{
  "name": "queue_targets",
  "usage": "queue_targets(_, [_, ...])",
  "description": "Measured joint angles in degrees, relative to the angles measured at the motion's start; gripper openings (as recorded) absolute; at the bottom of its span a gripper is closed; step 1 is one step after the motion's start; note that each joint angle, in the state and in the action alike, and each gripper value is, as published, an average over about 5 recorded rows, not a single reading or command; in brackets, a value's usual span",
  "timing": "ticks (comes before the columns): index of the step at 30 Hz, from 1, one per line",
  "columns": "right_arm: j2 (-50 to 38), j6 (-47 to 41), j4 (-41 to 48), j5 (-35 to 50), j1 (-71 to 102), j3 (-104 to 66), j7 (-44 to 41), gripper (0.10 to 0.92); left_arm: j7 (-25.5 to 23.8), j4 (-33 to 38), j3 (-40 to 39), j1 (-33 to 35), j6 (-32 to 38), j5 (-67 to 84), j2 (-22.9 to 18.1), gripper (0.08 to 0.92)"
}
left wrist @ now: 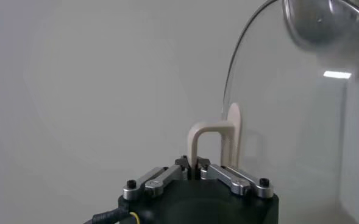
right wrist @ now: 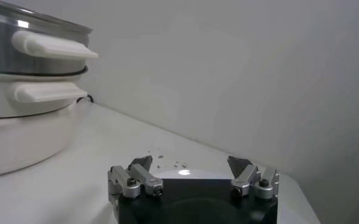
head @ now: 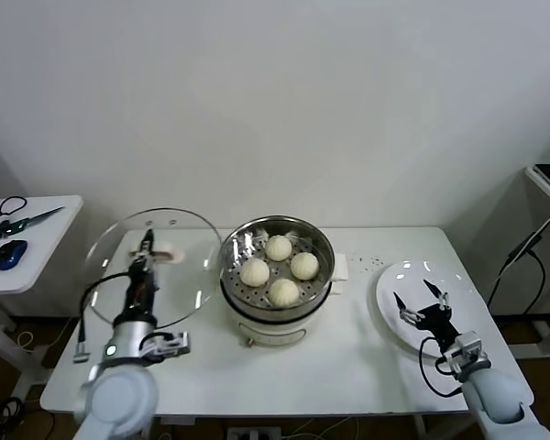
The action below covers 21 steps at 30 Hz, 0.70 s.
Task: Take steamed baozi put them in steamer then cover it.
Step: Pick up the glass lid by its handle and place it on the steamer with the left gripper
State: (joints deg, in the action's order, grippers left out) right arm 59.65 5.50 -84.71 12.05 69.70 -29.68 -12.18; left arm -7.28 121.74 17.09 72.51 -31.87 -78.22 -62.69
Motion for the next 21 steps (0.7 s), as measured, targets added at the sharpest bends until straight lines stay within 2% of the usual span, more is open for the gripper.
queue_targets(4, [0.0, 0.3, 0.8, -0.2, -0.8, 0.1, 0.0, 0.823, -5.5, -0.7, -7.2, -6.1, -3.4, -2.9, -1.1, 0.148])
queue_targets(10, [0.1, 1.0, 2.1, -0.5, -1.4, 0.0, 0.0, 0.823, -11.2, -3.5, -15.8, -13.2, -7.0, -7.7, -6.1, 0.148])
queue_targets(15, [0.4, 1.4, 2.8, -0.8, -1.4, -0.4, -0.2, 0.823, -13.3, -6.9, -20.6, -17.2, -9.2, -10.2, -10.9, 0.148])
queue_targets(21, [0.9, 1.9, 3.3, -1.4, -1.1, -0.8, -0.4, 0.823, -13.1, -12.2, -23.4, -20.2, -10.4, -11.6, -16.3, 0.148])
